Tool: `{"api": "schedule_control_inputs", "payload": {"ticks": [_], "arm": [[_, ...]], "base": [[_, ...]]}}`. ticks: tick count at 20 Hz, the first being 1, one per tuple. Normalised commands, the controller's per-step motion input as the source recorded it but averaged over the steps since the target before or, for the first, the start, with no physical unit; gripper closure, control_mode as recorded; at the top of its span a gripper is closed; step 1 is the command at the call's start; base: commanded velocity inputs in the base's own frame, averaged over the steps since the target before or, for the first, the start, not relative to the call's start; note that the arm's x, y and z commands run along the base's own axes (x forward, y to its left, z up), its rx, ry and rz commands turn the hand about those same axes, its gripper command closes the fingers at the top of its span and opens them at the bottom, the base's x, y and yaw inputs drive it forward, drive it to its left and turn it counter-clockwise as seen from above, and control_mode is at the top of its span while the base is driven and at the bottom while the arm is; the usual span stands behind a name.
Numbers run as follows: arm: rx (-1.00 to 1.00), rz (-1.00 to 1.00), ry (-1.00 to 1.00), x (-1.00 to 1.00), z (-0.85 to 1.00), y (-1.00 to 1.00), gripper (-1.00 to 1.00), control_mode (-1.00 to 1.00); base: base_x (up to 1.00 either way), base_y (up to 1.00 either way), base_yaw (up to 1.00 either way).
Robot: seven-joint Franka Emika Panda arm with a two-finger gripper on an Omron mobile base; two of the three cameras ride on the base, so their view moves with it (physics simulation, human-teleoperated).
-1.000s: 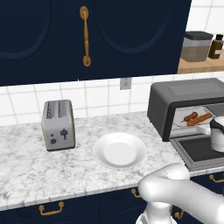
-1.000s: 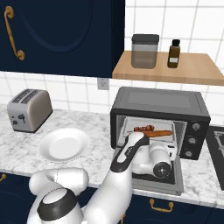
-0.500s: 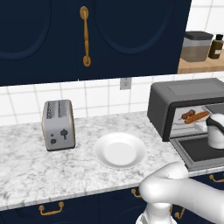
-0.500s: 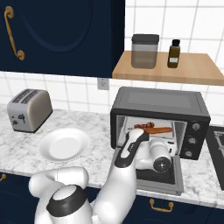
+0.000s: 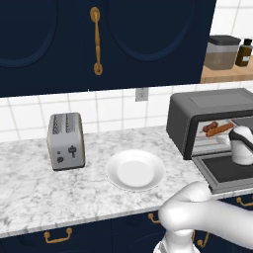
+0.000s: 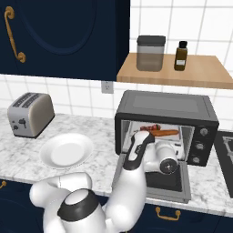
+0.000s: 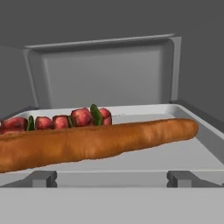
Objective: Pick up the kebab skewer and baguette bread, and place them inside the toaster oven. Close the toaster oven door and start by setting the timer.
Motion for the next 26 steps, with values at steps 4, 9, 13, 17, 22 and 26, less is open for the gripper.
{"api": "schedule_control_inputs", "payload": {"ticks": [4, 9, 13, 17, 22, 26], "arm": [[0.00, 0.00, 0.00, 0.23, 0.00, 0.00, -1.00, -1.00], [0.00, 0.00, 0.00, 0.22, 0.00, 0.00, -1.00, -1.00], [0.00, 0.00, 0.00, 0.24, 0.00, 0.00, -1.00, -1.00], [0.00, 0.00, 0.00, 0.18, 0.00, 0.00, -1.00, -1.00], [0.00, 0.00, 0.00, 0.06, 0.00, -0.01, -1.00, -1.00], [0.00, 0.00, 0.00, -0.45, 0.00, -0.06, -1.00, -1.00]], "base": [[0.00, 0.00, 0.00], [0.00, 0.00, 0.00], [0.00, 0.00, 0.00], [0.00, 0.00, 0.00], [0.00, 0.00, 0.00], [0.00, 0.00, 0.00]]}}
